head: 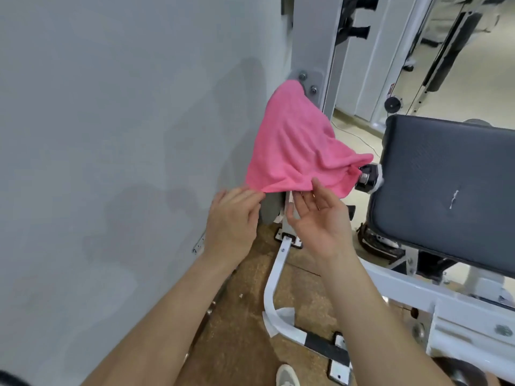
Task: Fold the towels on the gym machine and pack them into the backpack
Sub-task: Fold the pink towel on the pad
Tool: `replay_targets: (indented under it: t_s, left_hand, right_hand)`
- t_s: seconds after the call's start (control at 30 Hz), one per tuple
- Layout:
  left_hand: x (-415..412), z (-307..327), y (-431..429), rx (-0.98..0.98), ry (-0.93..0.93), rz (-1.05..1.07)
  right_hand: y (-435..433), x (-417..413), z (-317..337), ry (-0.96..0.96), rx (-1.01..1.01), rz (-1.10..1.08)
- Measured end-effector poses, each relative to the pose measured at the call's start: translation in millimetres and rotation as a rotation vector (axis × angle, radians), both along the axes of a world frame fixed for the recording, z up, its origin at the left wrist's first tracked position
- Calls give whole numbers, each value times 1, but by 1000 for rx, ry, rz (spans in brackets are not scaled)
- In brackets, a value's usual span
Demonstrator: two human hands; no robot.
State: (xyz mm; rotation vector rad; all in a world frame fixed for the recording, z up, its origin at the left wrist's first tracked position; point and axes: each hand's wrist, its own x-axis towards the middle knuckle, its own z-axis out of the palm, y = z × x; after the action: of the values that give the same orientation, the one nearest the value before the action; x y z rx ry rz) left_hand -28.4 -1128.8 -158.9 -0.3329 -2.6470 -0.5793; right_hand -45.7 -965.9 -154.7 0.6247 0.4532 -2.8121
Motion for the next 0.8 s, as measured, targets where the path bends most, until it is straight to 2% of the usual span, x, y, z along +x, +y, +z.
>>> replay_targets:
  t_s: [0.07,0.17,0.23,0.33,0.4,0.47,0.5,0.57,0.63,0.67,0.7,0.77,0.8]
  left_hand:
    - [6,14,5,234,-85,-77]
    - [25,33,17,594,-490,-280]
    - [44,29,25,552,-740,-462]
    - [67,6,33,197,-1018,-741]
    - [70,-3,35,20,-1019,-872]
    - [64,-2,39,-33,-870,-903]
    - [61,3,44,37,-756,-883]
    - [56,24,59,386,-532,-785]
    - [51,47,80,674,-434,-751]
    - [50,57,92,683,-454,-786]
    - [49,64,106,598,-515,-850]
    - [54,71,132,396,-733,-990]
    - [59,71,144,385,-830,-1048]
  right_hand:
    - [6,4,3,7,-45,-95]
    - [21,15,12,35,40,-79]
    - [37,28,15,11,140,-85]
    - [63,45,13,-52,329,-248]
    - [77,57,16,-95,574,-319]
    - [85,77,26,-52,836,-304]
    - [87,89,33,5,922,-259]
    - [91,114,47,138,1038,-107]
    - [94,137,60,201,1205,49]
    - [96,147,66,214,1277,92]
    - [97,156,71,234,1313,102]
    - [105,173,79,242,1337,45]
    - [110,181,81,216,1369,5]
